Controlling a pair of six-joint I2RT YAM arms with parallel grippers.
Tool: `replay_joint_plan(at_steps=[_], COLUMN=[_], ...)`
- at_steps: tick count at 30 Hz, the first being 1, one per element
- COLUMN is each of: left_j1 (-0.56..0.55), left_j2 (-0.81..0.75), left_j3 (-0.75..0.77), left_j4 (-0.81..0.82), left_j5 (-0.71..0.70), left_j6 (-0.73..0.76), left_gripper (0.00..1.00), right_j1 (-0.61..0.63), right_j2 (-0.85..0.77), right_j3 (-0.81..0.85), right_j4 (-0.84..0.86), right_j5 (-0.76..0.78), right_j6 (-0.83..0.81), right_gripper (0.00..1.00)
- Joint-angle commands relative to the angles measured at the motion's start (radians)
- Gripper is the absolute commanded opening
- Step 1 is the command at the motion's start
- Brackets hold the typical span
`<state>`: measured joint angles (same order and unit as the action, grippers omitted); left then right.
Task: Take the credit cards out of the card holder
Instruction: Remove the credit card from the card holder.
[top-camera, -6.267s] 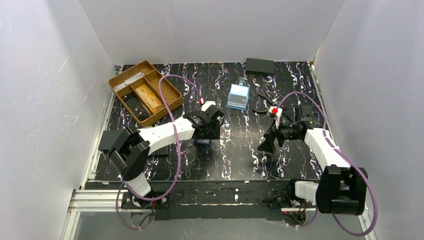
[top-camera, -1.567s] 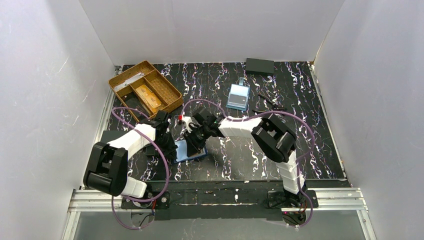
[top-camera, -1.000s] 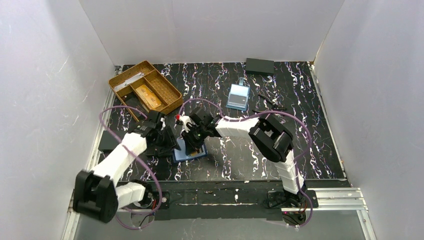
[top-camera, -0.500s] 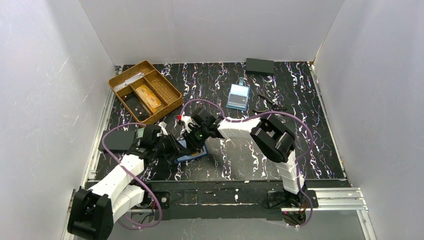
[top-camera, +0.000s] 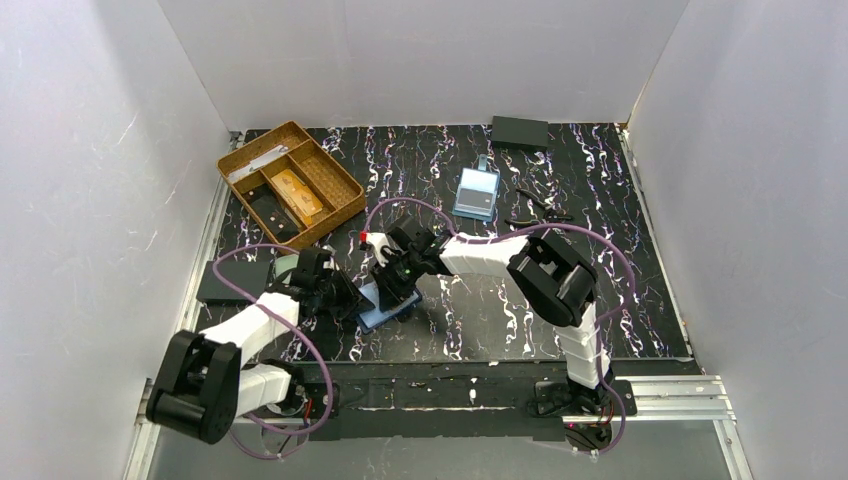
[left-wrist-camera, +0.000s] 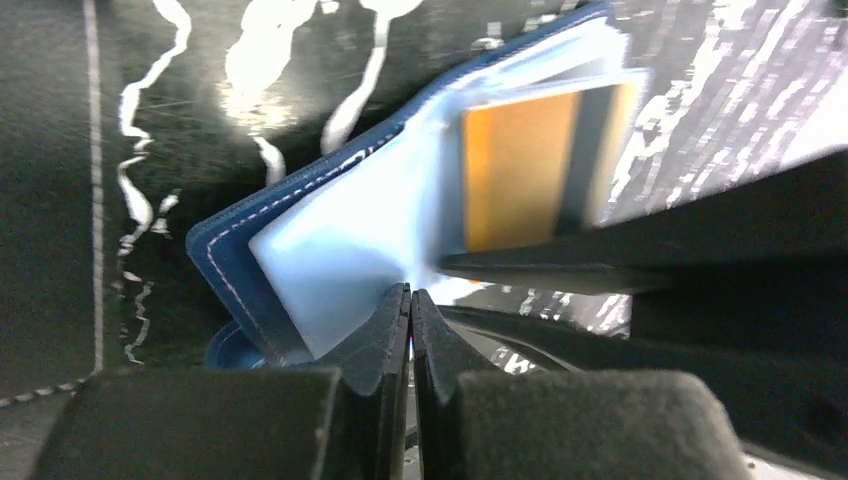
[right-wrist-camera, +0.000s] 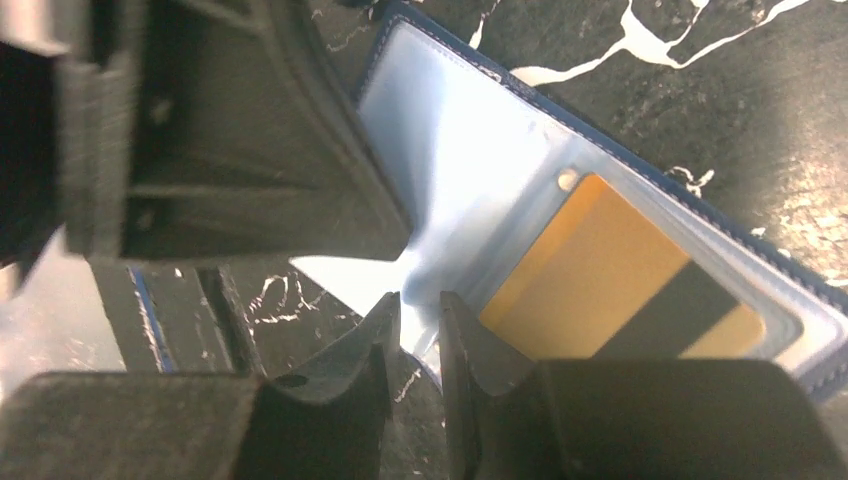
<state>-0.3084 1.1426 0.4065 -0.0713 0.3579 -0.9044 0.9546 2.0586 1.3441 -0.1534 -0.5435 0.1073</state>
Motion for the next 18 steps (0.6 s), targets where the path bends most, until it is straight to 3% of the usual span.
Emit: replay_joint_plan(at_steps=[1, 6, 9, 18], left_j1=[0.007, 0.007, 0.006, 0.006], left_j2=[0.088, 0.115, 0.099, 0.068], left_j3=[0.014, 0.006, 0.007, 0.007], left_j4=[-0.032, -0.009, -0.023, -0.037], left_j5=[-0.047, -0.027, -0.028, -0.021], left_j6=[0.03, 0.031, 0.036, 0.043], left_gripper=[0.0, 0.0, 0.0, 0.0], right_j1=[-0.011, -0.042, -0.094, -0.158], right_j2=[-0.065, -0.152, -0.188, -0.132], right_j3=[0.01, 0.031, 0.025, 0.015], right_j4=[-0.124, -0.212, -0.206, -0.131], right_j5=[0.035, -0.107, -0.172, -0.198], right_j6=[-0.145, -0.303, -0.303, -0.154], right_gripper=[0.31, 0.47, 0.55, 0.57])
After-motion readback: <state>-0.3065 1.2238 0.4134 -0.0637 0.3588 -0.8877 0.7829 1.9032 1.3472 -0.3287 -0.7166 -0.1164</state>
